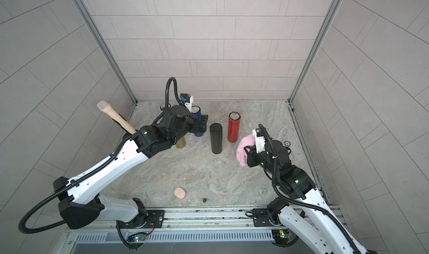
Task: Wipe the surface of the thermos
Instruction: Pick up the thermos from the center of the board.
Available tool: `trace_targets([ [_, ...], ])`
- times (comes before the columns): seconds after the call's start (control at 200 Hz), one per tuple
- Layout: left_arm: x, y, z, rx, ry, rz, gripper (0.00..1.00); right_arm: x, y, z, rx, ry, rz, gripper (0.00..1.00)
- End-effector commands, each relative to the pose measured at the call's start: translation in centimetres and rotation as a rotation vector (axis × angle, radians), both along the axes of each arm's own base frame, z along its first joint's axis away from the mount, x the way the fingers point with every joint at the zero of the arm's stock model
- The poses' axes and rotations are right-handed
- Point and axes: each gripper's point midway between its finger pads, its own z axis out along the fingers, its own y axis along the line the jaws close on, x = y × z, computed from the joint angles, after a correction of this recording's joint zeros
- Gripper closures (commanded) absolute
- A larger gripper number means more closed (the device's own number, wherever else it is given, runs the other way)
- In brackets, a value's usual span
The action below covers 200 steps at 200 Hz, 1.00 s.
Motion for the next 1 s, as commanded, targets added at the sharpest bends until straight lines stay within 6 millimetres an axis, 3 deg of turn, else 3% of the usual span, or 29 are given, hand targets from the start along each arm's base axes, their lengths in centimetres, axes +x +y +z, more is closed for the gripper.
trace_targets([
  [0.0, -2.0, -1.9, -3.1, 0.037, 0.059, -0.056, 0.0, -0.3, -0.7, -0.8, 0.003, 0.018, -0.031, 1.0],
  [0.235, -1.9, -5.7, -5.9, 0.043, 0.027, -0.149, 0.0, -0.4, -0.7, -1.1, 0.014, 0.024, -0.034, 1.0],
  [0.515, 0.9, -8.1, -10.0, 0.113, 0.027, -0.137, 0.0, -0.2, -0.9, -1.5, 0.011, 0.031, -0.046, 1.0],
  [0.786, 3.3, -8.1, -12.9, 0.111, 0.072, -0.083, 0.1, 0.0, -0.8, -1.6, 0.004, 0.037, -0.043, 1.0],
  [0.996, 4.5, -7.7, -13.9, 0.118, 0.088, -0.064, 0.1, 0.1, -0.7, -2.1, 0.008, 0.047, -0.043, 1.0],
])
